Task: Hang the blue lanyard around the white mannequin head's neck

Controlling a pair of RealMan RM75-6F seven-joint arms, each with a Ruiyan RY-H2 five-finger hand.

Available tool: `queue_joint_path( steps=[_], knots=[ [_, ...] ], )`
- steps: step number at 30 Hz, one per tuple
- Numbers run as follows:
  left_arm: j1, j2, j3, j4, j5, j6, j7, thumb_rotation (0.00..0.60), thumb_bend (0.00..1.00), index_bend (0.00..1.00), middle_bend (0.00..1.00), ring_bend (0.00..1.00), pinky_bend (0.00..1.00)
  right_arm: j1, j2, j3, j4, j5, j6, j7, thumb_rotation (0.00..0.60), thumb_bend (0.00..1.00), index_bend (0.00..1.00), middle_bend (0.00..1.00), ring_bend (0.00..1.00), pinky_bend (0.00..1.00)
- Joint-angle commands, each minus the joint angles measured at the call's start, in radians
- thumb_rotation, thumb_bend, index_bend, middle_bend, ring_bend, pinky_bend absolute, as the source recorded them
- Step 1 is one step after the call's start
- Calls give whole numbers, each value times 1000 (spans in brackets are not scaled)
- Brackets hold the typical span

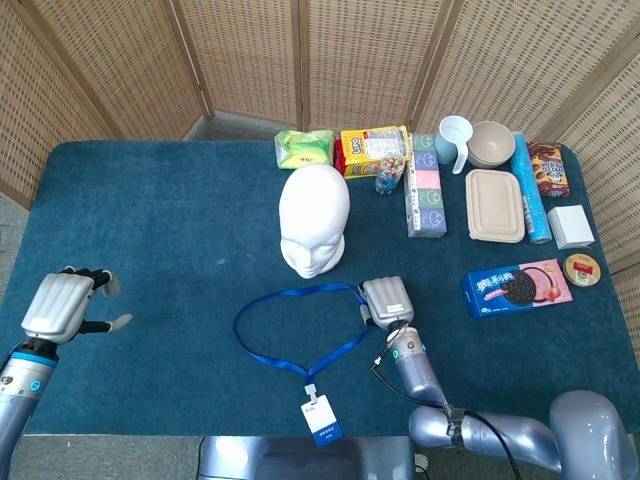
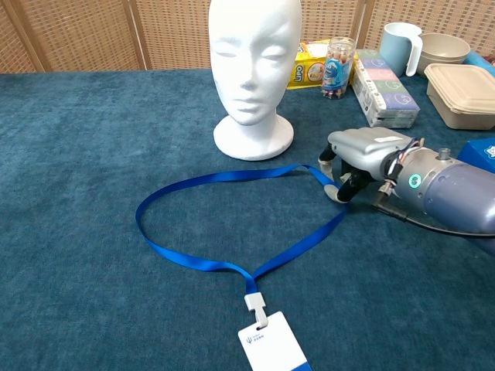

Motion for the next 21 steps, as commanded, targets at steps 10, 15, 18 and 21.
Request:
queue_joint_path(
  steps=[10, 15, 18, 21],
  knots=[
    [-118, -77, -46, -34, -81, -97, 216, 467, 115, 527, 969, 993, 945, -10, 15, -13, -42, -19, 11, 17, 541, 547, 637, 1000, 1000, 1000],
    [-177, -133, -69, -36, -131, -143, 278, 465, 152, 527, 1000, 1000, 1000, -16, 26, -21, -63, -25, 20, 19, 534, 547, 638, 1000, 1000, 1000],
    [-213, -166, -76, -40, -171, -176, 322, 465, 175, 527, 1000, 1000, 1000, -20, 33, -25, -75, -30, 24, 23, 536, 547, 639, 1000, 1000, 1000],
    [-251, -203, -82, -50, -243, -207, 375, 465, 194, 527, 1000, 1000, 1000, -24, 37, -30, -85, -35, 28, 26, 535, 547, 639, 1000, 1000, 1000]
  ],
)
